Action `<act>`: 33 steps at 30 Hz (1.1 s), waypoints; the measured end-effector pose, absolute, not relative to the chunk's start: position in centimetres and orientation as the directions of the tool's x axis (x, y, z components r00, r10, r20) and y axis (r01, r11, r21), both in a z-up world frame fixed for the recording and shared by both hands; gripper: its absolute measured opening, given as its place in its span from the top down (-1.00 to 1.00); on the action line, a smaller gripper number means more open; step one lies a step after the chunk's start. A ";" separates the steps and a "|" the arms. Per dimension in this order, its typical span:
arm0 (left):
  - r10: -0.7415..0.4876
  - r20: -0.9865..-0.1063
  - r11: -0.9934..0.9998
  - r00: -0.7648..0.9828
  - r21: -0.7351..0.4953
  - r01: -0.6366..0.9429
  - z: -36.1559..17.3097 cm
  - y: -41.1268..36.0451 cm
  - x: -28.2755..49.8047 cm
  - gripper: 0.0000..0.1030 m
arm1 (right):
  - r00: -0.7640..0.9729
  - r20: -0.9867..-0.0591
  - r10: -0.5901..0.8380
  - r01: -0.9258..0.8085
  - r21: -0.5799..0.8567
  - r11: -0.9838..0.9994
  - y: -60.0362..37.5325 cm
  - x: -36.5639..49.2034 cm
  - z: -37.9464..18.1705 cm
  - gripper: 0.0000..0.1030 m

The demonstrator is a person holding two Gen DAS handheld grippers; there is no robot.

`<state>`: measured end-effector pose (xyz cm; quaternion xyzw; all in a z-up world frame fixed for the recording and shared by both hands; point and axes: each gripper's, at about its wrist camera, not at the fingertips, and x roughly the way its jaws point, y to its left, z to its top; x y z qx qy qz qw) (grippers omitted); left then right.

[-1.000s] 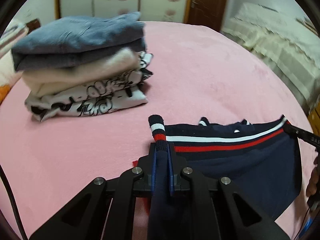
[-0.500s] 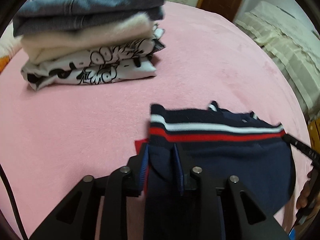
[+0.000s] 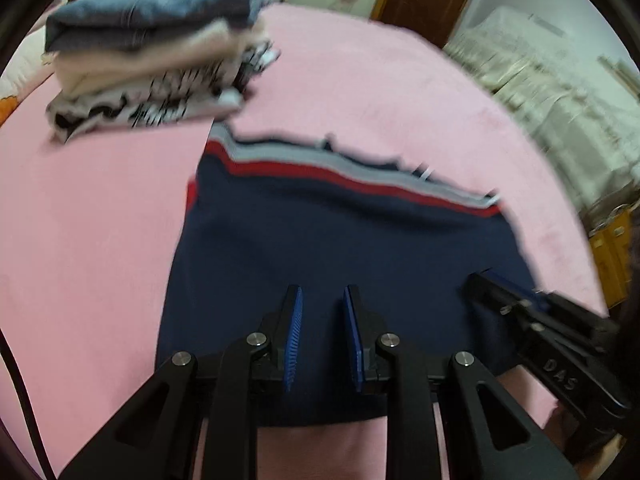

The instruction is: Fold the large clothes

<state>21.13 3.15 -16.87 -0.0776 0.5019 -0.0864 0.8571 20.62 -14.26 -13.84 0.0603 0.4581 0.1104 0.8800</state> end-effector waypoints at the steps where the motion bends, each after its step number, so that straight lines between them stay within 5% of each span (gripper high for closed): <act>1: -0.216 -0.847 0.975 0.485 -0.214 0.060 -17.2 3.4 21.0 0.63 | 0.551 -0.802 0.229 -0.138 0.183 0.973 -14.0 20.4 -14.6 0.70; 6: -0.238 -0.833 0.963 0.499 -0.270 0.010 -17.8 5.9 19.7 0.63 | 0.577 -0.784 0.230 -0.117 0.199 0.973 -16.9 19.0 -15.3 0.97; 16: -0.263 -0.841 0.951 0.473 -0.308 -0.018 -17.8 6.8 19.5 0.61 | 0.557 -0.803 0.212 -0.002 0.254 0.967 -20.3 17.2 -16.2 0.87; 24: -0.196 -0.863 0.964 0.466 -0.256 -0.067 -14.3 6.4 18.1 -0.17 | 0.520 -0.832 0.191 0.039 0.247 0.968 -19.9 16.7 -14.7 0.87; 33: -0.189 -0.864 0.966 0.467 -0.248 -0.069 -9.9 6.2 14.8 -0.23 | 0.538 -0.806 0.247 0.014 0.302 0.953 -19.2 13.8 -10.9 0.85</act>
